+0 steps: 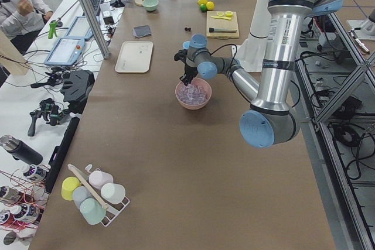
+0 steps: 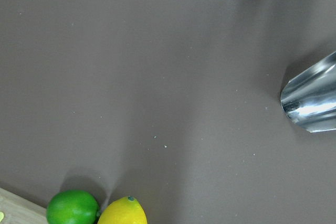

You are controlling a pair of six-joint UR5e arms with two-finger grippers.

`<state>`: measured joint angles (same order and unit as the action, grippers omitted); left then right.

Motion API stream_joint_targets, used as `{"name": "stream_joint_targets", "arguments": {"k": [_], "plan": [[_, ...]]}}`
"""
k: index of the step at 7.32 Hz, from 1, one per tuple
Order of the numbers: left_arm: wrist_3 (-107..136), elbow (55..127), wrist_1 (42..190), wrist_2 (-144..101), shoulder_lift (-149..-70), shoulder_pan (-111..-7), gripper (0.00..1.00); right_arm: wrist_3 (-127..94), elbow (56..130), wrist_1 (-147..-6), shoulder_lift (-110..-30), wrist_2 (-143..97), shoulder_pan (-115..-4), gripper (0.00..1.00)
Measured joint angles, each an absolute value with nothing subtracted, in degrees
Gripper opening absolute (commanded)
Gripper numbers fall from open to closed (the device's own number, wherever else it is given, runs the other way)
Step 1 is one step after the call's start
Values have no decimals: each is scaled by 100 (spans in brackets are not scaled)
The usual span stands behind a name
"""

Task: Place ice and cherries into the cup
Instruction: 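Lower the left gripper into the bowl and grasp an ice cube, then carry the ice cube with the left gripper over the blue cup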

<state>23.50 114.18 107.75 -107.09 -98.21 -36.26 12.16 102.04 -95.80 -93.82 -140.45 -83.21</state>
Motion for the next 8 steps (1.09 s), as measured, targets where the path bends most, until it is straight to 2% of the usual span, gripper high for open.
{"name": "stream_joint_targets", "arguments": {"k": [5, 8], "plan": [[2565, 12059, 10248, -10945, -10025, -3908, 0, 1213, 10197, -9580, -9386, -14055, -8309, 100], [3512, 11528, 9379, -10948, -11694, -3658, 0, 1213, 10195, -9579, -9400, -14131, -8299, 100]]}}
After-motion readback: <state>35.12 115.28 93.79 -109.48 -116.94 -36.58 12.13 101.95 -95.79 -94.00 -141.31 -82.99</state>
